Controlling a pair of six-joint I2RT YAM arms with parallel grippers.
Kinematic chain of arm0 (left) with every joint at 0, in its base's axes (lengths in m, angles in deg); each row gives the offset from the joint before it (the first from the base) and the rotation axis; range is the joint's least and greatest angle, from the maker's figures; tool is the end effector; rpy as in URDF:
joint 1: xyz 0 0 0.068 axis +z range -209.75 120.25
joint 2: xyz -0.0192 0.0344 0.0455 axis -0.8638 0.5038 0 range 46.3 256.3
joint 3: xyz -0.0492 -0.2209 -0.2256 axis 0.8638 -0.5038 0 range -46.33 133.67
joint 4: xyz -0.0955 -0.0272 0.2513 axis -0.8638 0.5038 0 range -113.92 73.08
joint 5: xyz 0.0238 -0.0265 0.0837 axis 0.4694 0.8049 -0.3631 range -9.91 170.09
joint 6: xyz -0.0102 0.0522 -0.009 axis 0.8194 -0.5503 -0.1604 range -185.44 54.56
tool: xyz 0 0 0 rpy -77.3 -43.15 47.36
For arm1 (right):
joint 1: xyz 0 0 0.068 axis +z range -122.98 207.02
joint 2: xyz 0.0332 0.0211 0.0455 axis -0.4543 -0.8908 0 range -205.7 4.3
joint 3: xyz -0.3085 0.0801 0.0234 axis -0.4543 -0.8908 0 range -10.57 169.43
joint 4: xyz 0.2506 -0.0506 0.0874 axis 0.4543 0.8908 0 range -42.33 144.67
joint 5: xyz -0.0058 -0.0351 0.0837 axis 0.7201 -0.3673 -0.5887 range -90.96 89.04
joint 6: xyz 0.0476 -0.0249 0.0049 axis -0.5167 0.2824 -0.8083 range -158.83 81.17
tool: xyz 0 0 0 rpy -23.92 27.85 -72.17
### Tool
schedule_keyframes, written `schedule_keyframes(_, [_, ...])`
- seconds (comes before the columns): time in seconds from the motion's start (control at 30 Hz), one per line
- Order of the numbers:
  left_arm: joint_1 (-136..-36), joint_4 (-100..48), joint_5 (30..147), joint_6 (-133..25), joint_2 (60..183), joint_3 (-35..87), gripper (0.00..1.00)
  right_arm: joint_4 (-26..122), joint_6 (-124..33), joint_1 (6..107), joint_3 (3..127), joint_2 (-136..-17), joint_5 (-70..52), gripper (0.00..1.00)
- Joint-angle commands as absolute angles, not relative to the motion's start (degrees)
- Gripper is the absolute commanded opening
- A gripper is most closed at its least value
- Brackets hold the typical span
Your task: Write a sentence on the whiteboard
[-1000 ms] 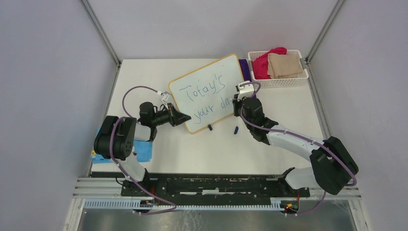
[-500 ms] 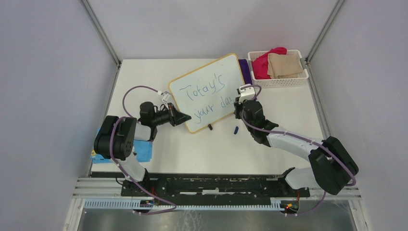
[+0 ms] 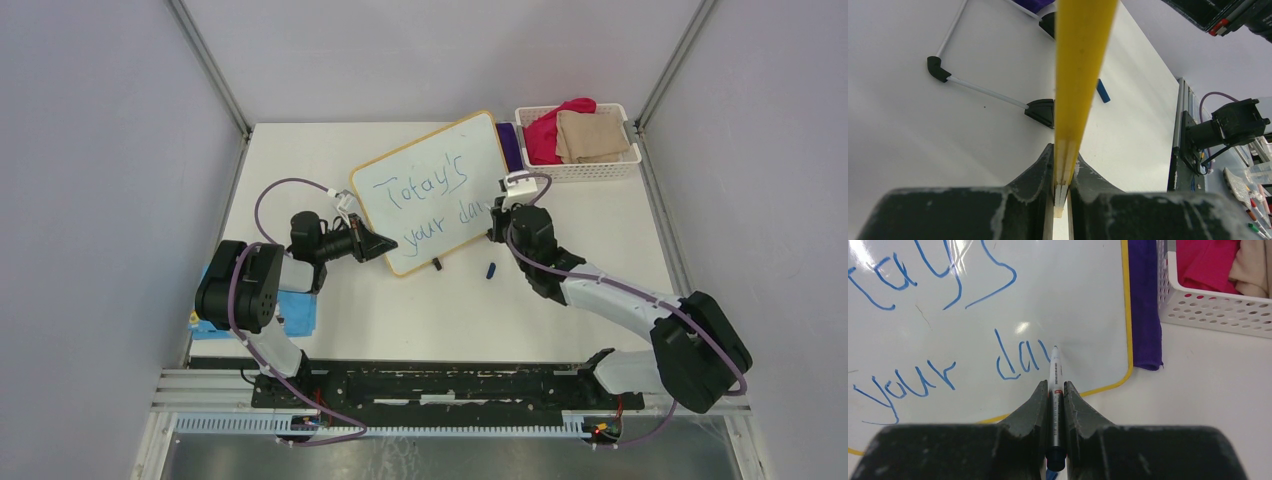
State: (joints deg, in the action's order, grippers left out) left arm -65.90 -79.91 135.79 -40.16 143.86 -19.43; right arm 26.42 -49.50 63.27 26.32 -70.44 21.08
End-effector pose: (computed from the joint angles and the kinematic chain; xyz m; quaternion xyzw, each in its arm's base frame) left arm 0.2882 -0.0607 0.1790 0.1652 0.7376 -0.5024 0.4199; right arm 0.2321 0.1536 0.2754 -0.0628 0.7928 0.0930 0.5991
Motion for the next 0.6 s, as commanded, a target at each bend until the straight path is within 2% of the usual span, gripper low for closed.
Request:
schedule_keyframes(0.0, [-65.95, -74.03, 131.99, -43.03, 144.61, -19.5, 0.02, 25.01, -49.63, 62.22, 30.92, -69.54, 21.4, 0.0])
schedule_keyframes(0.57, [-65.91, -73.6, 132.03, -43.25, 144.76, -19.17, 0.02, 24.92, -50.16, 60.68, 33.64, -72.6, 19.81, 0.0])
